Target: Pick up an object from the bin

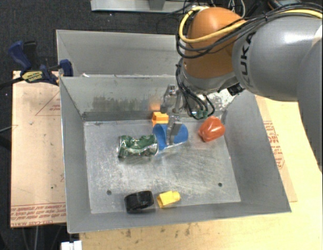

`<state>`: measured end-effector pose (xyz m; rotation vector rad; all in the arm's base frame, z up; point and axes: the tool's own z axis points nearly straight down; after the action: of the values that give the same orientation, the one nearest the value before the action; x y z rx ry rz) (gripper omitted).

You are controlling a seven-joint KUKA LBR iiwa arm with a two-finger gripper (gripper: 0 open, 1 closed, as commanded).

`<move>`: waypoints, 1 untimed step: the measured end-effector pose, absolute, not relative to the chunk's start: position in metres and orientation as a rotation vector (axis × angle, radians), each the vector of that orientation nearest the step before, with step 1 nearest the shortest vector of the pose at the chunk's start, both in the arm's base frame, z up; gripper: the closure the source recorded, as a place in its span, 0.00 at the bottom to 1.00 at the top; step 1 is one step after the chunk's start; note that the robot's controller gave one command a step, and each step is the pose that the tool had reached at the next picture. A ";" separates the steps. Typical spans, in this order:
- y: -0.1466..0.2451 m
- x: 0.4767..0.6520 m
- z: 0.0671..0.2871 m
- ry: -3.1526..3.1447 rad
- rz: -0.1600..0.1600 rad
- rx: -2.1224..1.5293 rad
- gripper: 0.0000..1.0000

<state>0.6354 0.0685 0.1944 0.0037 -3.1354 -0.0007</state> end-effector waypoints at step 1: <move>0.068 0.637 0.199 -3.143 -0.002 0.001 0.00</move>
Offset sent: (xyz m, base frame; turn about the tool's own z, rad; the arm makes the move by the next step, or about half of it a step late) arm -0.0053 0.0523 -0.1244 -0.2801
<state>0.6371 0.0682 0.1993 0.0012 -3.1434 -0.0020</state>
